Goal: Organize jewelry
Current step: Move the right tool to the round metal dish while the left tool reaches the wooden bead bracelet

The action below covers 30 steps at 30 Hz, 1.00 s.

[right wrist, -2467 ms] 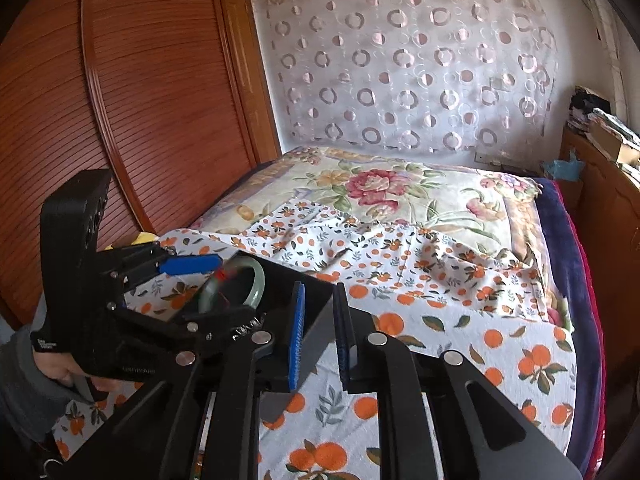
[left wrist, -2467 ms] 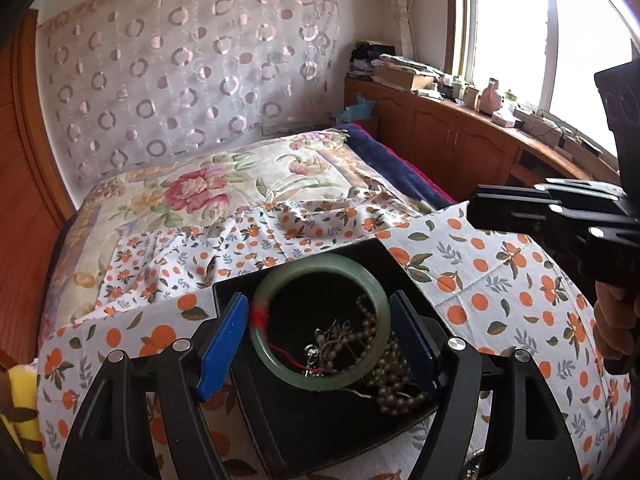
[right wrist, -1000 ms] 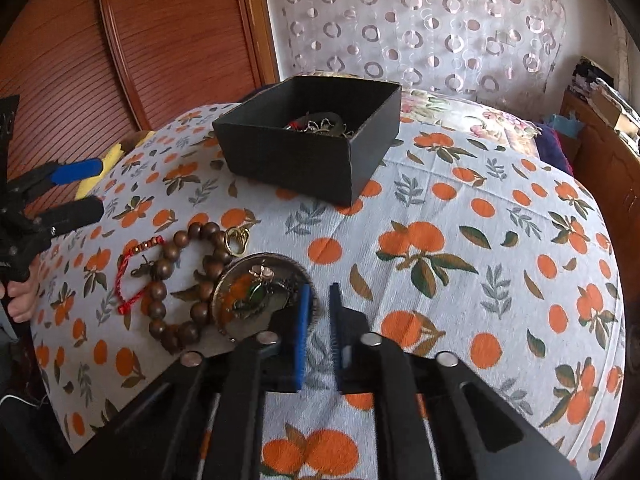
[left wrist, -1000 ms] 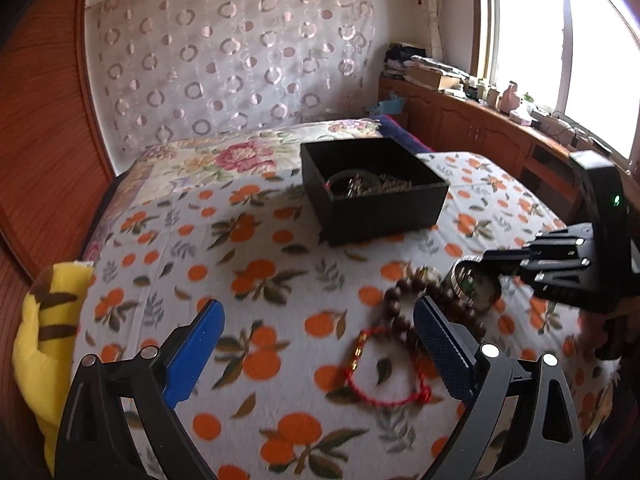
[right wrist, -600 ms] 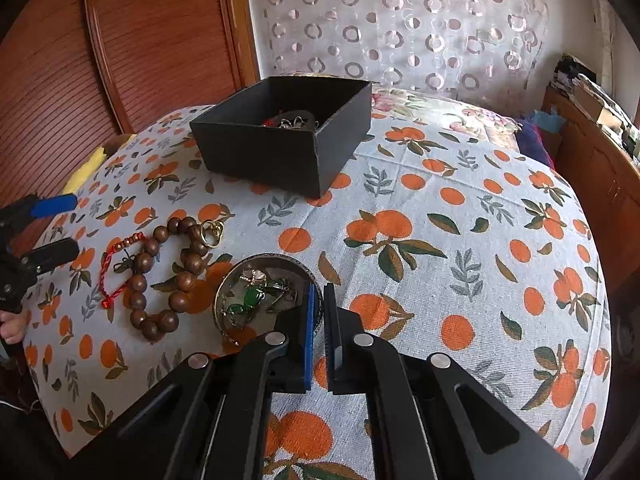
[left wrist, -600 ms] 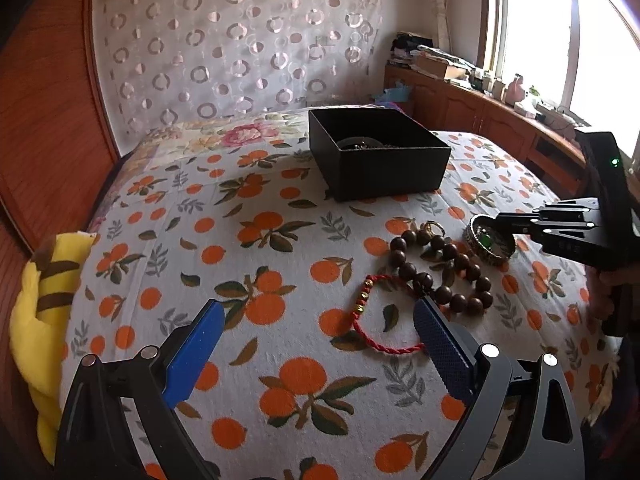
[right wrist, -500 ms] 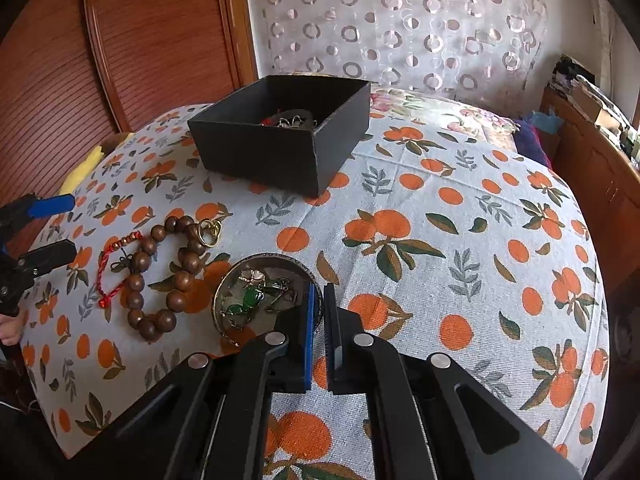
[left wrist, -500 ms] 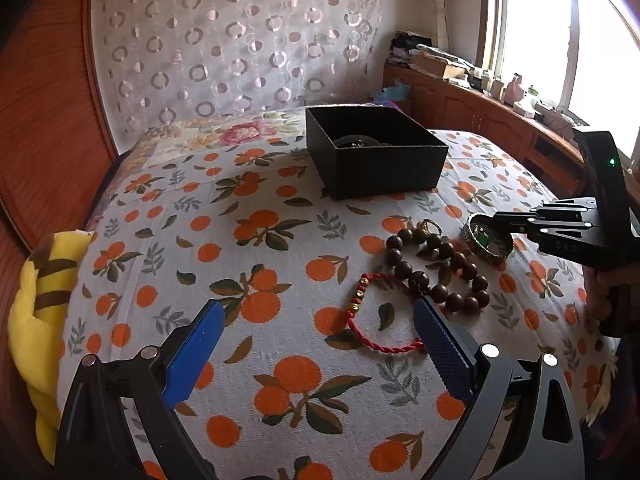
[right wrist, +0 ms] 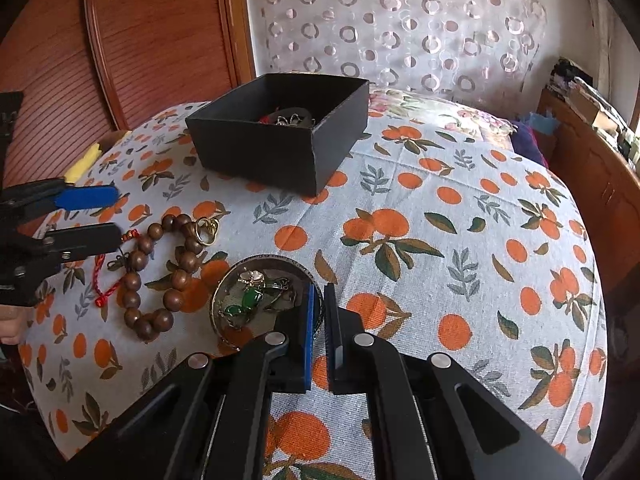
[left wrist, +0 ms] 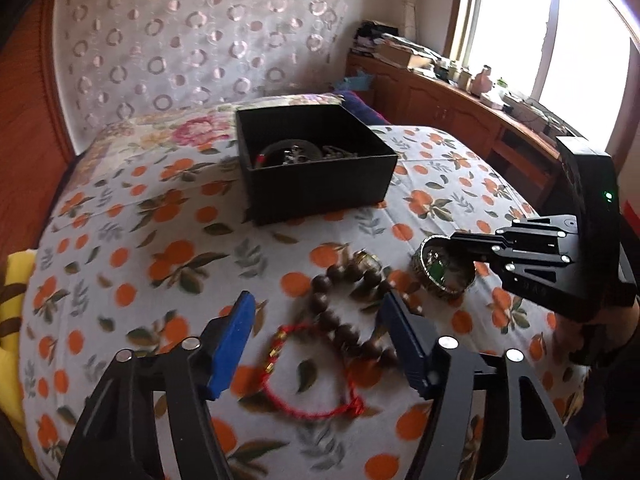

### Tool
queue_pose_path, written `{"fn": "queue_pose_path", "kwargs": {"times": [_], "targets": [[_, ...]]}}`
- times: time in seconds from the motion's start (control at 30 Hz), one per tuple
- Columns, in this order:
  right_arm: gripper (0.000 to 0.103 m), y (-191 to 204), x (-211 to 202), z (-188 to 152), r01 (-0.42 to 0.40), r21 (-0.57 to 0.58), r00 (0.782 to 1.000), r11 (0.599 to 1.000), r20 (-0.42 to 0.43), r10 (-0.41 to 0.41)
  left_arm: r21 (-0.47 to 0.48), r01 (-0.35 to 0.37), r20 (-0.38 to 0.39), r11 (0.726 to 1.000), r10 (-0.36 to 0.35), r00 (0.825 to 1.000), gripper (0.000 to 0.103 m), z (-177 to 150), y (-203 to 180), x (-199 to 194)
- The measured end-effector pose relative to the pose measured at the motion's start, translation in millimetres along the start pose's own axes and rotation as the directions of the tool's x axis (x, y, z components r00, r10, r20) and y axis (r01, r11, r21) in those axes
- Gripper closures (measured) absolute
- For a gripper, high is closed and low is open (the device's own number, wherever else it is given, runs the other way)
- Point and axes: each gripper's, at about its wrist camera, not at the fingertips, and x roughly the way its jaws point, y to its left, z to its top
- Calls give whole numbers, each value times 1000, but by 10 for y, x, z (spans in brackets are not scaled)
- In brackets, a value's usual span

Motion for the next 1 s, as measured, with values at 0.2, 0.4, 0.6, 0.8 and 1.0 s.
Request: {"fn": "queue_pose_path", "kwargs": {"times": [0.2, 0.4, 0.6, 0.8, 1.0], "targets": [[97, -34, 3, 0, -6, 12, 1000, 1000, 2, 6, 6, -2, -43, 1000, 2, 999, 51, 85, -27, 220], [97, -38, 2, -1, 3, 14, 1000, 1000, 3, -3, 15, -19, -71, 1000, 20, 997, 56, 83, -7, 335], [97, -36, 0, 1, 4, 14, 1000, 1000, 3, -4, 32, -10, -76, 999, 12, 997, 91, 50, -9, 372], [97, -32, 1, 1, 10, 9, 1000, 1000, 2, -10, 31, -1, -20, 1000, 2, 1000, 91, 18, -63, 177], [97, -29, -1, 4, 11, 8, 1000, 1000, 2, -11, 43, -14, 87, 999, 10, 996, 91, -1, -180, -213]]}}
